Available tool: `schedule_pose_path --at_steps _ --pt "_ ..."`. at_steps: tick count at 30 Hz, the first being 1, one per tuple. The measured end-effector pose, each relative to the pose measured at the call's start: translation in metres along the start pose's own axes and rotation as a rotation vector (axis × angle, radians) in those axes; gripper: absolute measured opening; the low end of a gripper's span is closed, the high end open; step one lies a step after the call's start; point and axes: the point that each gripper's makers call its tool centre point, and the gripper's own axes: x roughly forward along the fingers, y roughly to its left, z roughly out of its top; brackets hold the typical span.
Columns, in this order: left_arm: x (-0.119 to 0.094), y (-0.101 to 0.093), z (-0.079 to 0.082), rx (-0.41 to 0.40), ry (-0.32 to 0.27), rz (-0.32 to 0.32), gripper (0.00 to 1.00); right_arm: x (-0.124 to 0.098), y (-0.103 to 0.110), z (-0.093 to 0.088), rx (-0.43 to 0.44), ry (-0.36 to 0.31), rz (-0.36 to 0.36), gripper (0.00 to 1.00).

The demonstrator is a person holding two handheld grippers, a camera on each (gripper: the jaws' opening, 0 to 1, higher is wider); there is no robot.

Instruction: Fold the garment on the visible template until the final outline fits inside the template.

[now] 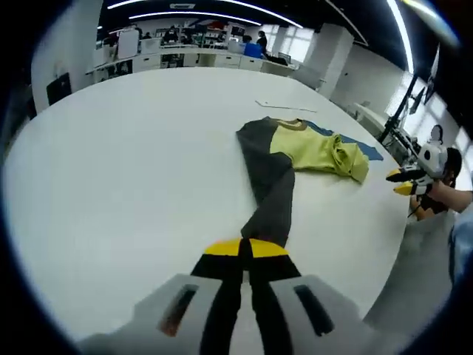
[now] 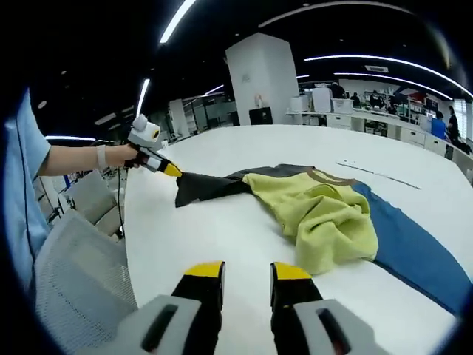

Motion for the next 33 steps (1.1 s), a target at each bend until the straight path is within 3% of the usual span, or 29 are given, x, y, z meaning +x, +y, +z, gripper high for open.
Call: schedule_pose_path --at_steps 3,13,18,22,23,30,33 --pt "0.0 0.017 -0.002 0.038 0.049 0.048 0.0 -0.004 -0.005 -0.002 0.013 -0.003 -0.017 0.21" --pt "-0.005 0.066 0.025 0.044 0.051 0.177 0.0 -0.005 -0.012 -0.001 0.016 -0.005 -0.038 0.21" --pt "-0.01 0.085 0.021 0.005 0.082 0.256 0.0 -0.008 -0.017 0.002 0.014 -0.014 -0.057 0.21" --pt "-0.005 0.085 -0.007 -0.014 0.174 0.247 0.0 -0.01 -0.018 0.0 0.027 -0.017 -0.061 0.21" --pt "-0.004 0.082 -0.014 -0.057 0.187 0.239 0.0 -0.01 -0.018 -0.001 0.025 -0.013 -0.064 0.21" --pt "0.001 0.079 -0.025 -0.083 0.166 0.209 0.0 -0.011 -0.018 -0.003 0.027 -0.011 -0.066 0.21" --pt "-0.001 0.076 -0.021 -0.084 0.143 0.205 0.08 -0.01 -0.019 -0.002 0.029 -0.013 -0.066 0.21"
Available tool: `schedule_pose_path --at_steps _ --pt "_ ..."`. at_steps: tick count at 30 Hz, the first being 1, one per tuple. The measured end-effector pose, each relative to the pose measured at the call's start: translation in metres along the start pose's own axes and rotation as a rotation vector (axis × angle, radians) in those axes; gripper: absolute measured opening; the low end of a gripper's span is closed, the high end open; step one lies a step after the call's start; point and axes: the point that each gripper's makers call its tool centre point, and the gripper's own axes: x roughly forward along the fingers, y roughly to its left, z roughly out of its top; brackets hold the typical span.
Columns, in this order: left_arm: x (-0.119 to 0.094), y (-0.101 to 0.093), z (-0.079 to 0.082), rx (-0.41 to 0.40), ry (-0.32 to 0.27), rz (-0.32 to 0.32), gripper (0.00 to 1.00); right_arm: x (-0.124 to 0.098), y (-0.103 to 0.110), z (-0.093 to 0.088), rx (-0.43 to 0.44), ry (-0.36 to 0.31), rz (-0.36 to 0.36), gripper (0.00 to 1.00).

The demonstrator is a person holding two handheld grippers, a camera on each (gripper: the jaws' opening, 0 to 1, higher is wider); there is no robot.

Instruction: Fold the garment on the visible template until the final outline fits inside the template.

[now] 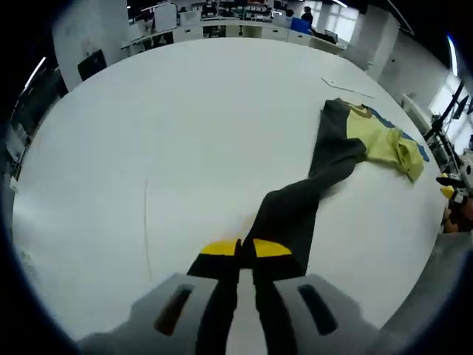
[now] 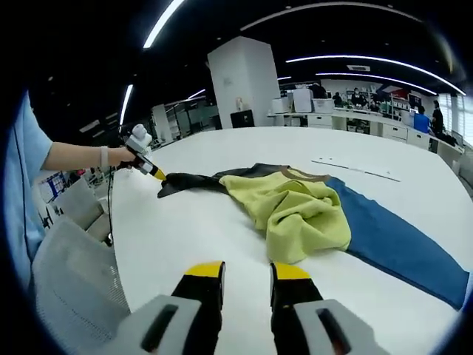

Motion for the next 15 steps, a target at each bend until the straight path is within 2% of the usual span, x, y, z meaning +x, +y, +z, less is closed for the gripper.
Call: schedule_pose_path --at_steps 3,6,8,10,12,15 --pt "-0.004 0.002 0.01 0.039 -0.044 0.04 0.34 0.001 0.001 0.001 -0.003 -0.002 0.001 0.21" --pt "-0.009 -0.006 0.017 0.057 -0.065 0.037 0.45 0.002 0.002 0.001 -0.002 -0.002 0.004 0.21" --pt "-0.01 -0.018 0.028 0.079 -0.116 0.002 0.47 0.003 0.003 0.0 -0.001 -0.001 0.004 0.22" --pt "-0.013 -0.028 0.034 0.112 -0.129 -0.003 0.49 0.003 0.004 0.0 -0.002 -0.001 0.005 0.22" --pt "-0.013 -0.044 0.043 0.147 -0.161 -0.034 0.52 0.003 0.005 0.0 -0.005 0.0 0.006 0.23" --pt "-0.012 -0.072 0.051 0.184 -0.188 -0.087 0.5 0.004 0.006 0.002 -0.005 -0.004 0.006 0.24"
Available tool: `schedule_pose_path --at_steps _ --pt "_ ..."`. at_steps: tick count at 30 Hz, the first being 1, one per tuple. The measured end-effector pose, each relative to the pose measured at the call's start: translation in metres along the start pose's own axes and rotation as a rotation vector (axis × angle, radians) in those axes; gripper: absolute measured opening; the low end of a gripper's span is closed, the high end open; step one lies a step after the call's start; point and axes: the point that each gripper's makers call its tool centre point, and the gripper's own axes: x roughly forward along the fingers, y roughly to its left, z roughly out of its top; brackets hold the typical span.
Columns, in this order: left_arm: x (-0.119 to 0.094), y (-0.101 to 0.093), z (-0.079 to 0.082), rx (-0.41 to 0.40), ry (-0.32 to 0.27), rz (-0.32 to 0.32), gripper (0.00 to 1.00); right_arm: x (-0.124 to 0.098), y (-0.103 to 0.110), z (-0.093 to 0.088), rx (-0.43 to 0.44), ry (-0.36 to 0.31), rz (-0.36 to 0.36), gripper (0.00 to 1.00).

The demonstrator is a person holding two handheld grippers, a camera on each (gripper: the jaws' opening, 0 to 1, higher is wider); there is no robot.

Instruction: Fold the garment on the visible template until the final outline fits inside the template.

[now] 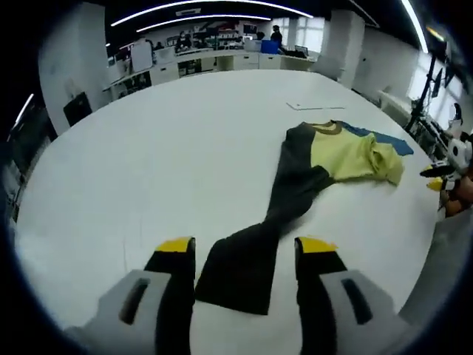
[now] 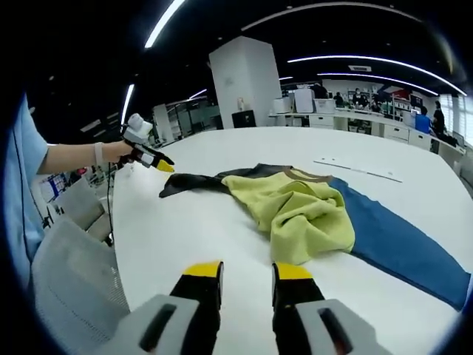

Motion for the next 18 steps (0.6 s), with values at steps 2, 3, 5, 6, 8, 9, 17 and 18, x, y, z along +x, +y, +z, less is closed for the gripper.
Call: schedule_pose_path --at_steps 2,3,5,6,8,9,17,18 --pt "0.005 -0.015 0.006 0.01 -0.011 -0.024 0.53 0.0 0.0 0.001 0.0 0.0 0.0 0.25" --pt "0.008 -0.023 0.007 0.008 -0.011 -0.02 0.56 0.0 0.001 0.001 0.003 -0.001 0.0 0.26" --pt "0.015 -0.039 0.011 0.028 -0.019 -0.052 0.63 0.0 -0.001 0.001 -0.004 0.001 -0.009 0.3" --pt "0.017 -0.046 0.011 0.035 -0.02 -0.068 0.63 0.0 -0.002 0.001 -0.009 0.0 -0.017 0.35" --pt "0.023 -0.064 0.014 0.053 -0.03 -0.112 0.68 0.0 -0.004 0.001 -0.016 0.003 -0.031 0.45" --pt "0.025 -0.069 0.015 0.062 -0.034 -0.122 0.71 0.0 -0.005 0.001 -0.019 0.006 -0.038 0.52" --pt "0.04 -0.102 0.014 0.113 -0.037 -0.2 0.89 -0.003 -0.016 -0.004 -0.023 0.024 -0.088 0.77" --pt "0.04 -0.106 0.015 0.103 -0.044 -0.221 0.91 -0.004 -0.017 -0.005 -0.023 0.026 -0.094 0.79"
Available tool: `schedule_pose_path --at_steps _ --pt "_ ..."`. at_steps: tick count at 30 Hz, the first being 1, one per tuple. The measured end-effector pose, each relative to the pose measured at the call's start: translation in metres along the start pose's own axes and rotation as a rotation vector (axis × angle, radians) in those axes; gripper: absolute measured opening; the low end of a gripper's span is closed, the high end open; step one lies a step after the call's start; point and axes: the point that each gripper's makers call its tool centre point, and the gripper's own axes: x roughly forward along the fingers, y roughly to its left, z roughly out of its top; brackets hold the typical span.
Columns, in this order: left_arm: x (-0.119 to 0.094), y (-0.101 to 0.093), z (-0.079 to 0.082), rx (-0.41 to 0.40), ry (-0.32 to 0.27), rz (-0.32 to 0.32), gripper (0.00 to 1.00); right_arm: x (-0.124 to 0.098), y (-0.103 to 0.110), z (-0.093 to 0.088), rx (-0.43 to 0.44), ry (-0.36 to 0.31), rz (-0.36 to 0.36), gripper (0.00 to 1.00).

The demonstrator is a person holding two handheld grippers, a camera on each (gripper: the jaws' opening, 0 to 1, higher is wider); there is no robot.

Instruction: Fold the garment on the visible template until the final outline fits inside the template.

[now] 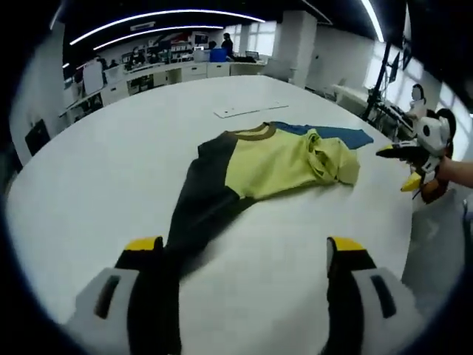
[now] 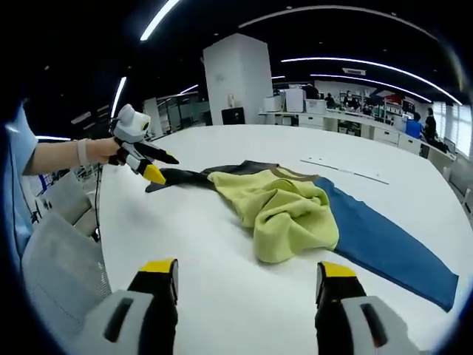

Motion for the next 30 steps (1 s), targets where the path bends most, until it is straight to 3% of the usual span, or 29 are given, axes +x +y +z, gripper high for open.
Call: schedule_pose_path --at_steps 2,6,10,13,18,23,26,30 --pt "0.002 -0.002 0.004 -0.017 -0.033 0.002 0.98 0.0 -0.002 -0.001 -0.001 0.005 -0.011 0.83" --pt "0.006 -0.015 0.011 -0.031 -0.057 -0.044 0.99 0.0 -0.007 -0.001 -0.003 0.002 -0.036 0.93" --pt "0.013 -0.035 0.017 0.004 -0.067 -0.082 0.98 0.0 -0.01 0.0 -0.004 0.002 -0.053 0.96" --pt "0.023 -0.054 0.024 -0.008 -0.088 -0.135 0.91 0.0 -0.011 0.001 -0.002 0.003 -0.052 0.96" --pt "0.042 -0.072 0.033 -0.019 -0.102 -0.165 0.87 -0.002 -0.013 0.001 -0.001 0.002 -0.057 0.96" --pt "0.056 -0.092 0.042 -0.035 -0.12 -0.226 0.66 -0.004 -0.013 0.001 0.001 -0.002 -0.062 0.95" --pt "0.066 -0.099 0.044 -0.029 -0.118 -0.234 0.65 -0.003 -0.013 0.001 0.004 0.002 -0.062 0.95" --pt "0.078 -0.105 0.049 -0.046 -0.12 -0.274 0.54 -0.004 -0.013 0.003 -0.006 0.0 -0.068 0.94"
